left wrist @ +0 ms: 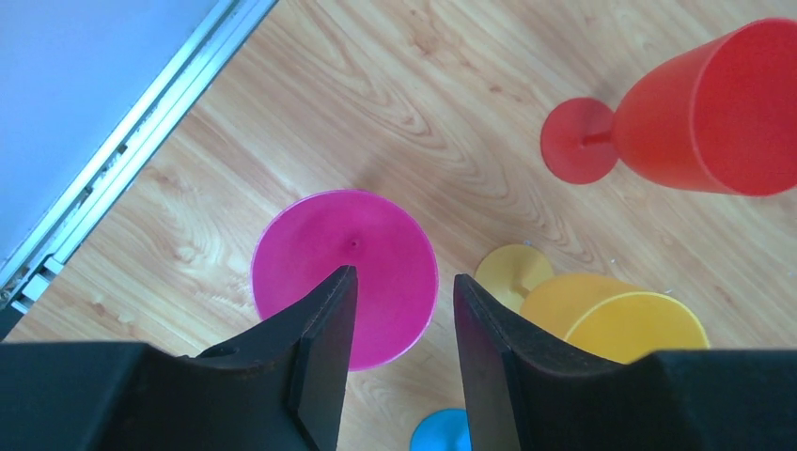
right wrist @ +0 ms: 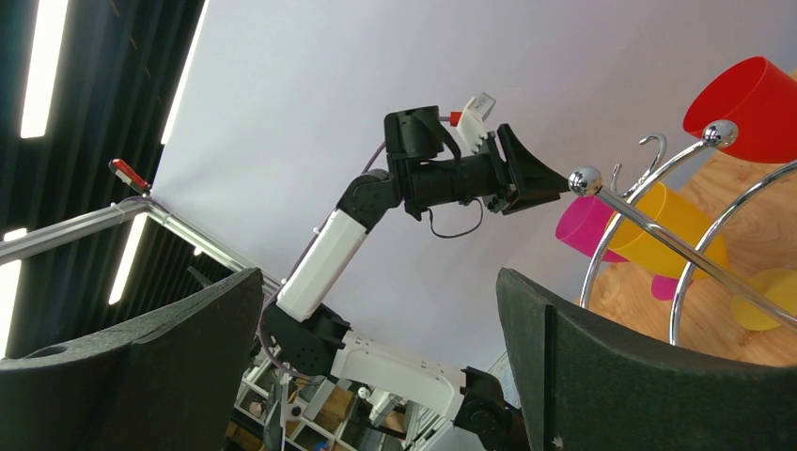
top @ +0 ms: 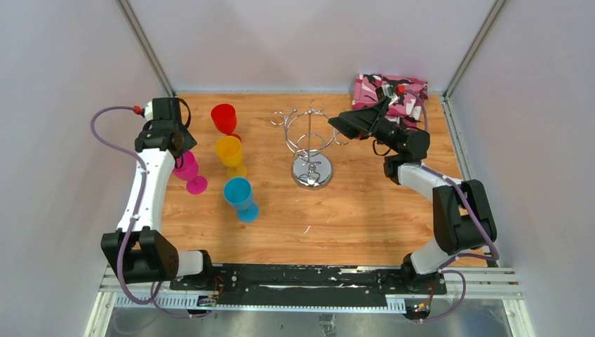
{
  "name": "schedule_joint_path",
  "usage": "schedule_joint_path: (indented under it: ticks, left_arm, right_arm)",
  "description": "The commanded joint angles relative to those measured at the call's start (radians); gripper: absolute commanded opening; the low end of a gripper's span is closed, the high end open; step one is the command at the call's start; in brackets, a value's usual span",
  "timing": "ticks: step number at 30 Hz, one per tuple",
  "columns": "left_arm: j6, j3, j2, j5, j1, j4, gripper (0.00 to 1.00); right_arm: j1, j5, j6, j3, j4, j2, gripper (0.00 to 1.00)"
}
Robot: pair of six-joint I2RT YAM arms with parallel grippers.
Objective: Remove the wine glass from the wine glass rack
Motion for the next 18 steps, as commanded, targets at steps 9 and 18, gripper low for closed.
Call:
schedule_joint_path:
  ticks: [9, 18]
  left_arm:
    - [0.04, 0.188, -0.245, 0.066, 0.007, -0.082, 0.5]
    - [0.162, 0.461, -0.411, 0.331, 0.006, -0.062, 0.62]
  right_arm:
    - [-0.017, -0.049, -0.032, 0.012, 0.067, 0.028, 0.99]
    - [-0.032, -0.147, -0.33, 0.155, -0.349, -0.092, 0.99]
